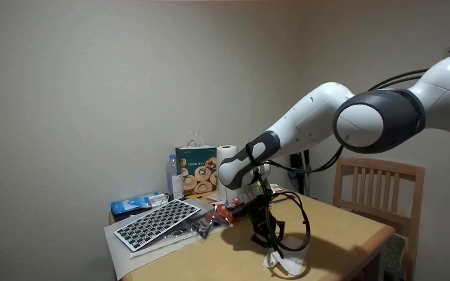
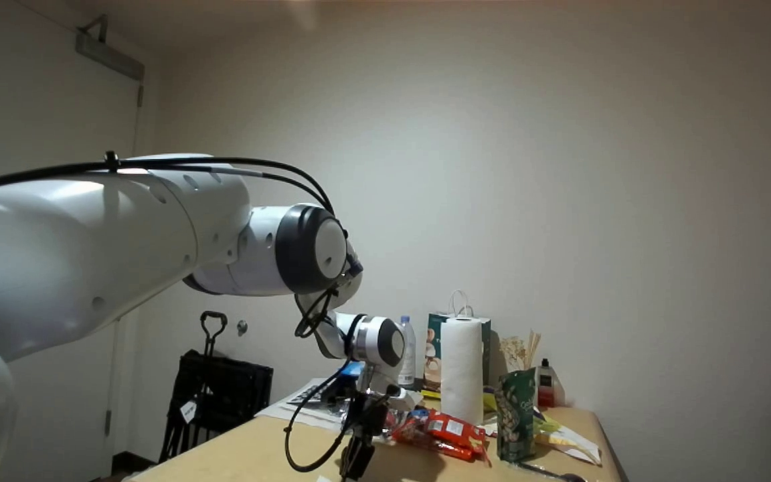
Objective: Use the napkin to wipe the table
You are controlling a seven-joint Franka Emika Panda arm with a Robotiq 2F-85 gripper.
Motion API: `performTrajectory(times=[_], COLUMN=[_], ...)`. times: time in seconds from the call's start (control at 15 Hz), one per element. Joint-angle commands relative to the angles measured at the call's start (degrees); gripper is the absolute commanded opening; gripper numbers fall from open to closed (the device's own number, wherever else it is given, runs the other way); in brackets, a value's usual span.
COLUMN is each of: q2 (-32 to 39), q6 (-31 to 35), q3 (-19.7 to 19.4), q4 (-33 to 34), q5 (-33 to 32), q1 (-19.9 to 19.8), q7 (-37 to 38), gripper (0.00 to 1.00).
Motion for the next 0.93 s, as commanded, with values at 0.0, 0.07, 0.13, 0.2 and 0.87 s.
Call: performTrajectory(times=[0.0,0.07,0.13,0.2,0.87], q2=[-0.2,-0.4,-0.6,-0.6,-0.7], q6=[-0.2,-0.2,-0.2,-0.3,5.1], q3=[-0.7,-0.7,-0.6,-0.6,-3.5], q4=[-0.6,-1.2,-1.4,-1.6,-9.0], q5=[0.8,0.9,0.9,0.9,12.0], q1=[0.5,0.5,0.5,0.5,-8.7], q7=[-0.3,-0.4,-0.4,-0.4,0.0], gripper=[0.01,0.01,0.01,0.01,0.00])
